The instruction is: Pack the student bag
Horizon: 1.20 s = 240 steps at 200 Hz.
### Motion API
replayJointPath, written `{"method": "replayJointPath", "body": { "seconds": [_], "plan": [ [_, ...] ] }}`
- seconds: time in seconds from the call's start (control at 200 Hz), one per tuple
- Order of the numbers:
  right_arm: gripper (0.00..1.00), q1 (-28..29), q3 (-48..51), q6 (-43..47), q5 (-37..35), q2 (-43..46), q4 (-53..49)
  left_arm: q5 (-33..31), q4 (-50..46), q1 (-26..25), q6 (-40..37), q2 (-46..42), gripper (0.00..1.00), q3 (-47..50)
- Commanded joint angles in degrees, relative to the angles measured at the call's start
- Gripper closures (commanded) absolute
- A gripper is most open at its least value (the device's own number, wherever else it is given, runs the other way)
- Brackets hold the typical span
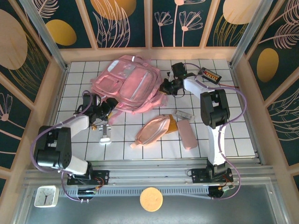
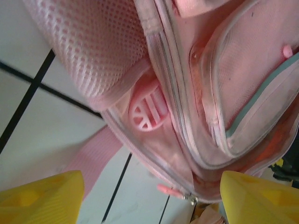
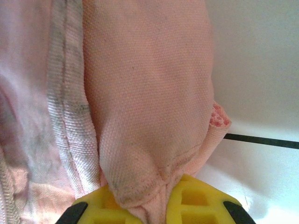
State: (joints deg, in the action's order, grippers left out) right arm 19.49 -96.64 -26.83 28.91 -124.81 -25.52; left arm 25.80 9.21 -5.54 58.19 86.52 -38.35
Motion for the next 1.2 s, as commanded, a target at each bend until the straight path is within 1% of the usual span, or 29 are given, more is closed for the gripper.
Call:
{"method": "replayJointPath", "body": {
  "seconds": [0.0,0.245,0.42,0.46,0.48,0.58,0.611,0.631,0.656,0.681,0.686,0.706,0.736,0.801,0.816,0.826,0.846,0.851,0.866,0.911,0.946,1.061,1.106,1.136,1.196],
  "plan": [
    [1.00,-0.3,-2.8,1.1,-0.5,0.2,0.6,2.2,8.0,0.4,2.3,3.7,0.27,-0.3],
    [1.00,-0.7,-5.0,0.3,-0.8,-1.0,-0.9,3.0,11.1,0.9,1.8,10.9,0.32,-0.5],
    [1.00,-0.4,-6.0,0.0,-0.8,-0.9,-2.0,4.8,16.1,0.9,3.7,18.2,0.38,-4.4],
    [1.00,-0.4,-6.0,-0.1,-0.7,-0.9,-2.2,5.2,16.6,0.9,3.9,19.4,0.42,-5.6],
    [1.00,-0.3,-6.1,-0.1,-0.7,-0.9,-2.2,5.3,16.6,0.9,3.9,19.9,0.46,-6.1],
    [1.00,-0.3,-6.2,-0.1,-0.7,-1.2,-2.4,6.4,16.8,0.9,4.0,21.9,0.69,-8.1],
    [1.00,-0.4,-6.3,-0.1,-0.8,-1.1,-2.4,6.7,16.8,0.9,4.2,22.2,0.79,-8.5],
    [1.00,-0.5,-6.2,-0.1,-1.1,-1.0,-2.5,7.0,17.0,0.9,4.4,22.3,0.84,-8.7],
    [0.90,-0.7,-6.0,0.0,-1.6,-0.8,-2.7,7.4,17.3,0.9,4.6,22.4,0.89,-8.8],
    [0.78,-0.9,-5.6,0.1,-2.4,-0.3,-2.8,7.8,17.5,0.9,5.0,22.3,0.93,-8.8],
    [0.76,-0.9,-5.5,0.1,-2.5,-0.1,-2.8,7.9,17.6,0.9,5.1,22.3,0.93,-8.8],
    [0.65,-1.1,-5.1,0.3,-3.3,0.5,-2.7,8.1,17.7,0.9,5.4,22.1,0.96,-8.8],
    [0.52,-1.6,-3.8,0.6,-4.7,1.9,-2.6,8.4,18.0,0.9,6.0,21.6,1.00,-8.8],
    [0.32,-3.0,0.8,1.2,-8.9,6.9,-0.6,8.9,19.0,0.8,7.8,20.2,1.00,-8.4],
    [0.26,-3.3,2.3,1.2,-9.9,8.8,0.2,9.1,19.2,0.8,8.1,19.8,1.00,-8.2],
    [0.20,-3.5,3.5,1.3,-10.6,9.9,0.9,9.2,19.5,0.8,8.5,19.5,1.00,-8.1],
    [0.04,-3.9,5.1,1.6,-11.7,12.2,2.0,9.2,19.9,0.8,9.2,18.8,1.00,-7.7],
    [0.02,-4.0,5.8,1.7,-12.1,12.8,2.3,9.2,20.1,0.8,9.4,18.6,1.00,-7.6],
    [0.01,-4.2,7.3,1.9,-13.1,14.5,3.1,9.2,20.5,0.7,10.1,18.1,1.00,-7.4],
    [0.01,-4.8,10.7,2.3,-15.6,19.5,5.0,9.1,21.5,0.7,11.8,16.6,1.00,-6.7],
    [0.01,-5.2,12.4,2.6,-16.1,22.7,5.8,9.0,22.0,0.6,13.0,15.5,1.00,-6.4],
    [0.01,-5.6,16.0,2.5,-13.8,30.7,6.4,8.2,21.5,0.4,15.0,12.1,1.00,-6.4],
    [0.01,-5.6,17.8,0.5,-14.0,33.1,7.0,7.9,21.2,0.4,15.3,12.0,1.00,-6.4],
    [0.01,-5.7,19.2,-0.9,-13.5,34.6,7.8,7.7,20.6,0.4,15.1,10.1,1.00,-6.6],
    [0.01,-6.4,23.3,-4.9,-10.1,37.7,11.8,7.5,19.0,0.4,14.4,9.0,1.00,-7.0]
  ]
}}
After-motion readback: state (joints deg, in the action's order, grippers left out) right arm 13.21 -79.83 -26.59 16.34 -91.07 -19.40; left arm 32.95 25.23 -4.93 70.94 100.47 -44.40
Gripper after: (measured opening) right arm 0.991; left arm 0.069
